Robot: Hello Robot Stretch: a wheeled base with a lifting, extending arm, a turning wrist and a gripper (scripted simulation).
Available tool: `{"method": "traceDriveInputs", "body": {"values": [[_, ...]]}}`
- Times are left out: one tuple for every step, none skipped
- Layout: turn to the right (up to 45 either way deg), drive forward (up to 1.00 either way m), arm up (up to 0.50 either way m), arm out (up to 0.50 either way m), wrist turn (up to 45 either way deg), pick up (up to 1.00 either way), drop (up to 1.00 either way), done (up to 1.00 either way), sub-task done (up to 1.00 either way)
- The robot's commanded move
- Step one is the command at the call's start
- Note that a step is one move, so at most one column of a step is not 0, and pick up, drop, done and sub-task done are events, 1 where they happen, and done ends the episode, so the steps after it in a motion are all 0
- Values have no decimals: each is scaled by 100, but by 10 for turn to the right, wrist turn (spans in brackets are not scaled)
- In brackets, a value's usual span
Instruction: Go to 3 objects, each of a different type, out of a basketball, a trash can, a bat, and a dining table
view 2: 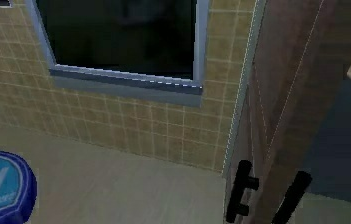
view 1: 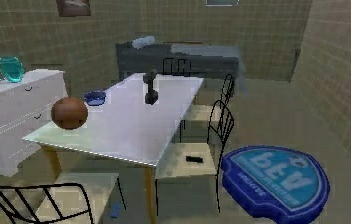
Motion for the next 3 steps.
{"method": "traceDriveInputs", "body": {"values": [[0, 40, 0, 0, 0, 0, 0, 0, 0], [-360, 0, 0, 0, 0, 0, 0, 0, 0], [0, 0, 0, 0, 0, 0, 0, 100, 0]]}}
